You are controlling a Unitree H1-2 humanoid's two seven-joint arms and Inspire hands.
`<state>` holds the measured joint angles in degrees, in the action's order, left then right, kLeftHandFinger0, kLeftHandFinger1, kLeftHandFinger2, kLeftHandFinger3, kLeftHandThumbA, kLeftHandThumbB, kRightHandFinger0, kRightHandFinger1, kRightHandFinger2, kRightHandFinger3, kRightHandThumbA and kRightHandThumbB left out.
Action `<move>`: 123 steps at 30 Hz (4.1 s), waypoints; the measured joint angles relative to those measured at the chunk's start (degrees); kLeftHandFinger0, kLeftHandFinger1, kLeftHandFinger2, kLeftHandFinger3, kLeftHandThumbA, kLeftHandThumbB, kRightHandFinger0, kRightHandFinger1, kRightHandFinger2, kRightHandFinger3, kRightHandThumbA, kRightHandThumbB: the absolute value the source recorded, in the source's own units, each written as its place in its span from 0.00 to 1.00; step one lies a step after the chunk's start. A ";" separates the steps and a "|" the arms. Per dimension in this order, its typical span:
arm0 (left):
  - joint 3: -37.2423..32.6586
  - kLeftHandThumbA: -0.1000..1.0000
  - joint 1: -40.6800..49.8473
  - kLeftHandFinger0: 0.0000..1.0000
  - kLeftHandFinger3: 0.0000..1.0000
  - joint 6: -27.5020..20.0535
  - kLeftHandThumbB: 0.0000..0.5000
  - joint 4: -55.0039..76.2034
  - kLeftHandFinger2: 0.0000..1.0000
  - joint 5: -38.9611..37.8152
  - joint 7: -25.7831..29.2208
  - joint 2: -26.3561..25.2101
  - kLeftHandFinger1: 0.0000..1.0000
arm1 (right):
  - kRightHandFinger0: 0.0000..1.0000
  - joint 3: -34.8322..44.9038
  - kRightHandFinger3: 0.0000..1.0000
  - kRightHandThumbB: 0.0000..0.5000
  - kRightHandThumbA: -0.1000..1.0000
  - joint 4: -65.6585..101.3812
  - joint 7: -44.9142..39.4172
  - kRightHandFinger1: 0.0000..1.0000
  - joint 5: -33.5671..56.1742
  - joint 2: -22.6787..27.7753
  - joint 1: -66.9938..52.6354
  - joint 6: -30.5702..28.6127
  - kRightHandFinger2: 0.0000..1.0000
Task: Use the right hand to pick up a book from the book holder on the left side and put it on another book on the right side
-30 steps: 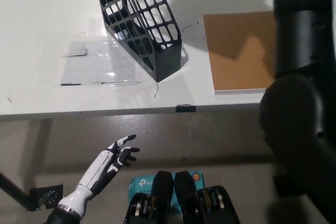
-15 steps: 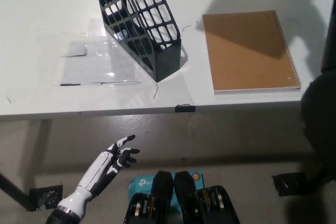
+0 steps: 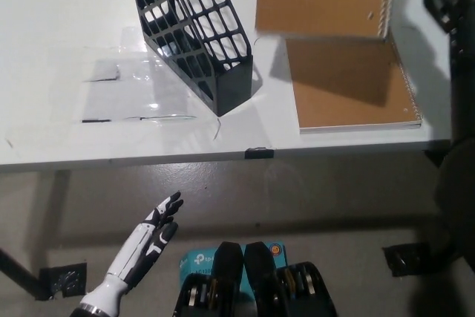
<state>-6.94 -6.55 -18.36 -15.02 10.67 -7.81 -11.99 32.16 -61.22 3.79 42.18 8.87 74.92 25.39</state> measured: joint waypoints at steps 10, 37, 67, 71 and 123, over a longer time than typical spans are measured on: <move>0.77 1.00 0.74 1.00 1.00 -0.26 0.59 0.06 1.00 0.07 0.25 0.14 1.00 | 0.00 -7.25 1.00 0.12 0.00 -12.63 -0.53 0.17 -7.14 4.02 0.09 -6.70 0.78; 0.91 1.00 0.85 0.99 1.00 -0.06 0.53 0.09 1.00 0.33 0.26 0.19 1.00 | 0.00 -12.91 1.00 0.16 0.00 -17.71 -4.76 0.16 -16.62 10.65 0.30 -12.69 0.86; 1.07 1.00 0.70 0.91 1.00 0.01 0.49 0.09 1.00 0.53 0.28 0.19 1.00 | 0.50 -21.65 1.00 0.38 0.19 -19.94 -8.30 0.72 -26.24 9.93 -2.91 -15.18 1.00; 1.07 1.00 0.71 0.89 1.00 0.01 0.48 0.09 1.00 0.64 0.28 0.19 1.00 | 1.00 -22.88 1.00 0.60 0.44 -19.94 -8.55 1.00 -27.43 10.09 -2.99 -17.14 1.00; 0.96 1.00 -5.66 1.00 1.00 0.42 0.37 -3.48 1.00 0.61 0.22 0.19 1.00 | 1.00 -27.28 1.00 0.72 0.95 41.79 -13.35 1.00 -33.56 8.06 -33.75 -23.06 1.00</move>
<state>-5.99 -12.21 -17.94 -18.50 11.28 -7.59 -11.81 4.88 -19.43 -9.56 8.62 16.93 41.17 2.33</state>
